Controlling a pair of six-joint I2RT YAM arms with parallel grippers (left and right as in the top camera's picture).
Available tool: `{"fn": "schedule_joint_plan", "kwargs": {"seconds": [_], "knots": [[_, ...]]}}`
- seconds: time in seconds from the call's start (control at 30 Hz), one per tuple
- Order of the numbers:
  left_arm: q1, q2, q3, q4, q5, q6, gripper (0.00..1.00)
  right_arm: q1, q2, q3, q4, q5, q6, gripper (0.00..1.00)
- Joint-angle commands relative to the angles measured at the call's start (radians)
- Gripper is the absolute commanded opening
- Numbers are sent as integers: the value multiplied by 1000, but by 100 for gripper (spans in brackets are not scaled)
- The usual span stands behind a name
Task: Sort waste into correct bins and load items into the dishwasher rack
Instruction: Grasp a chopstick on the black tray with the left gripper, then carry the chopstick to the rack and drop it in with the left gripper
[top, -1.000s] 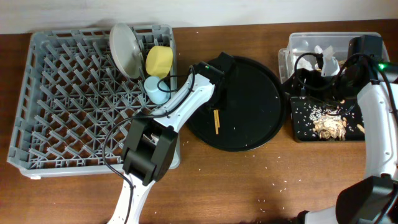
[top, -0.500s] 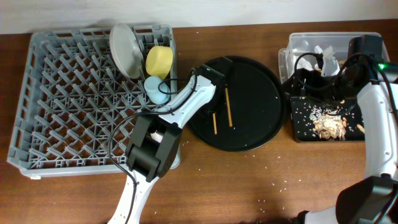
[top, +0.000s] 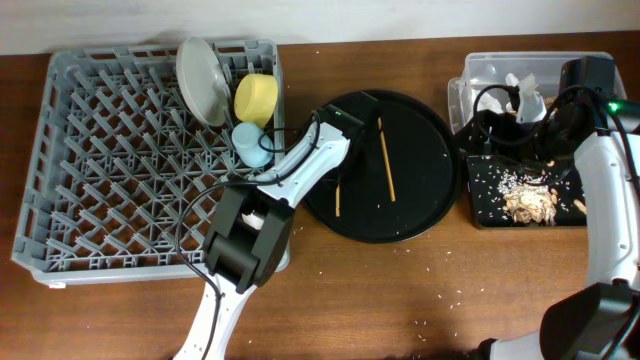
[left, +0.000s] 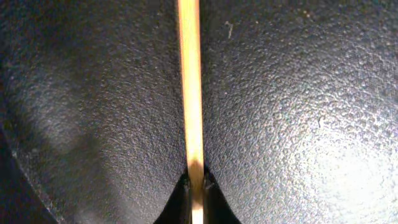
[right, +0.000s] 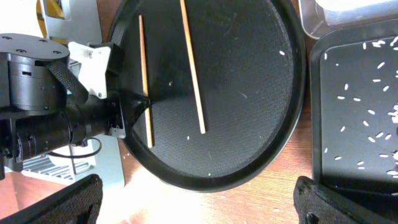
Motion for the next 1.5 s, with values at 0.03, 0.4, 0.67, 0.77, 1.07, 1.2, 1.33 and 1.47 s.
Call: {"fn": "schedule_joint_plan", "kwargs": {"seconds": [0.03,0.4,0.67,0.77,1.07,1.2,1.33,1.47], "knots": [[-2,39,29,-18,14,14,1,1,2,-3,0,8,-10,99],[130,10,802,-647,-13,227,1,1,2,-3,0,8,-10,99],[269,-441,376,-647,-74,257,1,1,3,-3,0,8,-10,99],[358,-565,97,-622,-176,261,1,1,3,-3,0,8,-10,98],[423,-569,-431,-195,-212,370,1,1,3,-3,0,8,-10,98],[467,-567,-462,-127,-140,378,1,1,3,-3,0,8,-10,98],[467,-566,-462,-95,-134,377,6,1,3,-3,0,8,-10,98],[467,-566,-462,-65,-90,377,7,1,3,-3,0,8,-10,99]]}}
